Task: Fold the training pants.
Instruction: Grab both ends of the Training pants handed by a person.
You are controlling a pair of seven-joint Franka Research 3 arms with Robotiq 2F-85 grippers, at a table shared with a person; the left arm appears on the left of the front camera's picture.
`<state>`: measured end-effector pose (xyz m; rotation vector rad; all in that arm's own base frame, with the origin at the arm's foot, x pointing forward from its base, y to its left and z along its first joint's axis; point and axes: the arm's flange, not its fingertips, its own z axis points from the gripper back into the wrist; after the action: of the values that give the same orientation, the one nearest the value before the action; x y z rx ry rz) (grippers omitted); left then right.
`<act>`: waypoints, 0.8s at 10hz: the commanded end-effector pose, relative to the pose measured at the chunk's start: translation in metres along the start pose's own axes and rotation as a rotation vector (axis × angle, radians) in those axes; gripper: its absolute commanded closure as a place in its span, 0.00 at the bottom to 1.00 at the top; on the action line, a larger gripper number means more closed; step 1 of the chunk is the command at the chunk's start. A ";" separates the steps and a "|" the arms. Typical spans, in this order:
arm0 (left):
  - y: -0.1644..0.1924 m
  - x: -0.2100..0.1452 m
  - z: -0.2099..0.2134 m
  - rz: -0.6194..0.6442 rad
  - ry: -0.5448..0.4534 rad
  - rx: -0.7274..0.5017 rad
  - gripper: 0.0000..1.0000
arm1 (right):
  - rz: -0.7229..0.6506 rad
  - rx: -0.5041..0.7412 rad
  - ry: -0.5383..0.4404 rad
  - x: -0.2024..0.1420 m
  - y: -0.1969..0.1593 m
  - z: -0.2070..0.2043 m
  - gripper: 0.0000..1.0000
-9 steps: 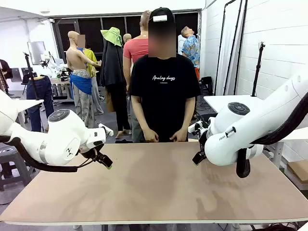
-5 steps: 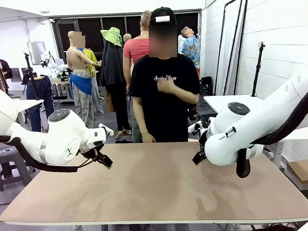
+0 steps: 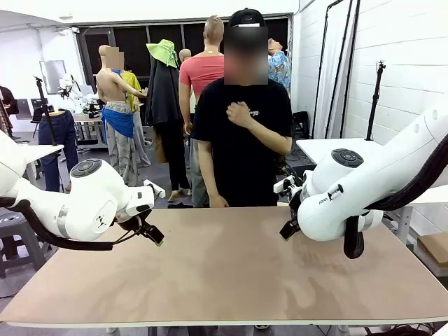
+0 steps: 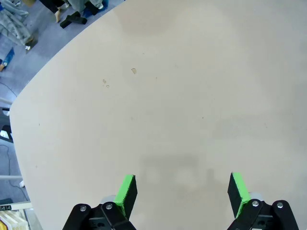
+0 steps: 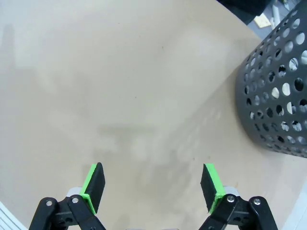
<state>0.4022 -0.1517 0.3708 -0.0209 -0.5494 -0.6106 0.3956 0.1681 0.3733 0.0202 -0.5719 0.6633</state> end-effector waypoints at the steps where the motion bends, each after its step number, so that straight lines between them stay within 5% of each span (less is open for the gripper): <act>1: 0.001 0.000 0.000 0.002 -0.001 0.001 0.00 | -0.001 0.000 0.000 0.000 0.000 0.000 0.00; 5: 0.000 0.000 0.000 0.000 0.000 0.000 0.00 | 0.000 0.000 0.000 0.000 0.000 0.000 0.00; 8: -0.010 0.005 0.047 -0.026 -0.035 0.000 0.00 | -0.029 0.076 -0.033 0.009 -0.005 0.036 0.00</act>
<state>0.3961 -0.1573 0.3943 -0.0202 -0.5834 -0.6265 0.3888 0.1730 0.3944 0.0664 -0.5888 0.6438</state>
